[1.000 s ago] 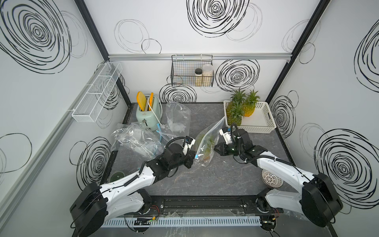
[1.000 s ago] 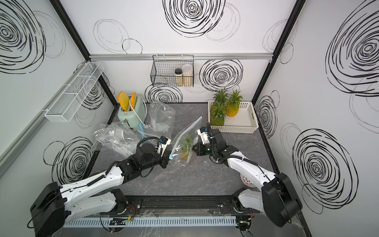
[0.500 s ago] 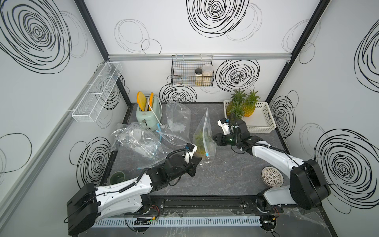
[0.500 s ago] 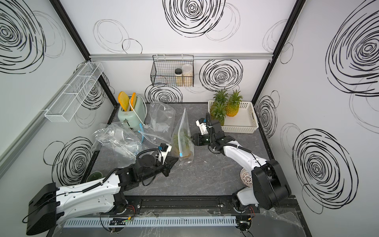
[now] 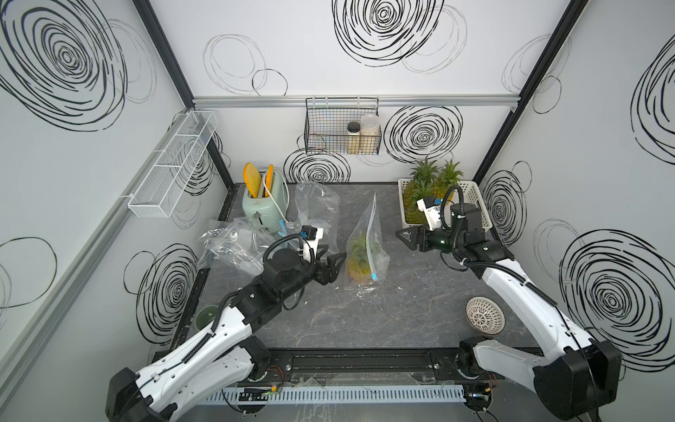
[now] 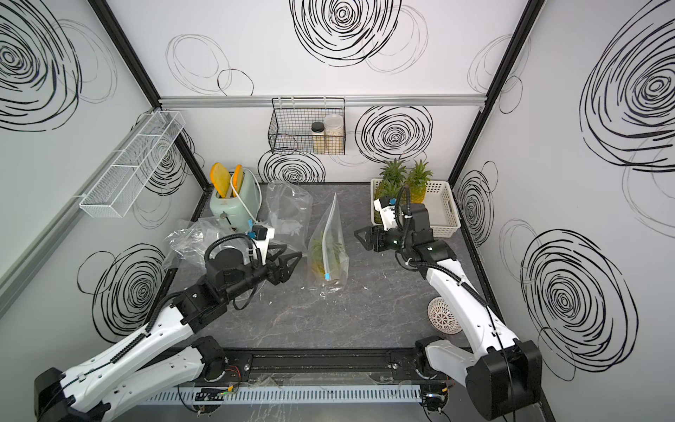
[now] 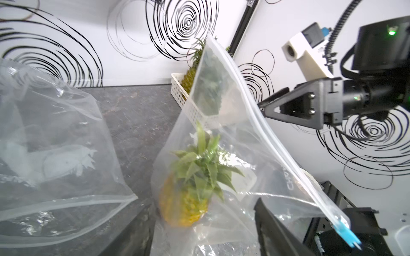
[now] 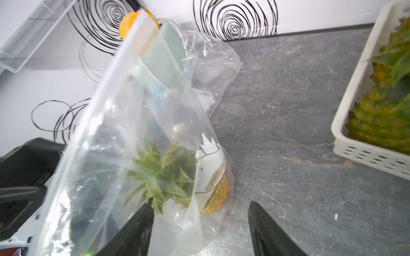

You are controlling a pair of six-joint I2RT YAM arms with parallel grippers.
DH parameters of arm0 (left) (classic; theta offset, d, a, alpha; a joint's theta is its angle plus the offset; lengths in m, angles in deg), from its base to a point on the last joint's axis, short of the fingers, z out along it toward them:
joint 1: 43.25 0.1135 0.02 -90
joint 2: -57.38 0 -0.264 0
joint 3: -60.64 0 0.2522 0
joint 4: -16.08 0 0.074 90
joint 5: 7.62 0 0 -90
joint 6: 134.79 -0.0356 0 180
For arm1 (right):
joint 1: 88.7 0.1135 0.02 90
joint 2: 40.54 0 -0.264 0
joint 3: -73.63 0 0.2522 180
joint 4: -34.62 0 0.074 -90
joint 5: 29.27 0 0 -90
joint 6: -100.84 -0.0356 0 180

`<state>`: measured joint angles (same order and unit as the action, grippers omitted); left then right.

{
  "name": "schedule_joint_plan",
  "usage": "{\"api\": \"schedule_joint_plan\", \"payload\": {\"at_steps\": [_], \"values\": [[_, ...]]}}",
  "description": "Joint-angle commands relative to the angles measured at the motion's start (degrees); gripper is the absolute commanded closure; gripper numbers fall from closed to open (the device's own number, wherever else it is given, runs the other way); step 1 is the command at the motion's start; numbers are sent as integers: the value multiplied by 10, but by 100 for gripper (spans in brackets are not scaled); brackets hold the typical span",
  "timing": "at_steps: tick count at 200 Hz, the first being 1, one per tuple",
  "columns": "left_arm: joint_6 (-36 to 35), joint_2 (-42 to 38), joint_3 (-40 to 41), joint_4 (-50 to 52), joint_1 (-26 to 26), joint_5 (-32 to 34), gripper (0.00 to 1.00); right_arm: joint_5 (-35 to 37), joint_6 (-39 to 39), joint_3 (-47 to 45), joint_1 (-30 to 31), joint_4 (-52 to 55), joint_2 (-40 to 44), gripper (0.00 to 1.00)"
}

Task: Open the zip-top bag and take out the pineapple
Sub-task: Open the zipper of the food storage bag at the center of the board.

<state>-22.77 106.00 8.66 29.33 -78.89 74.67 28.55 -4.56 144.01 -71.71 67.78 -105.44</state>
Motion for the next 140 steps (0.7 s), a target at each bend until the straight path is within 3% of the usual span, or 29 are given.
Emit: {"api": "schedule_joint_plan", "payload": {"at_steps": [1,53,140], "values": [[22,43,-20,-16,51,-133,21,-39,6,6,-2,31,-9,29],[22,161,-57,-48,66,-195,14,-75,8,28,-2,31,-52,24],[87,244,-76,-145,45,-208,16,-111,5,8,12,3,-65,23]]}}
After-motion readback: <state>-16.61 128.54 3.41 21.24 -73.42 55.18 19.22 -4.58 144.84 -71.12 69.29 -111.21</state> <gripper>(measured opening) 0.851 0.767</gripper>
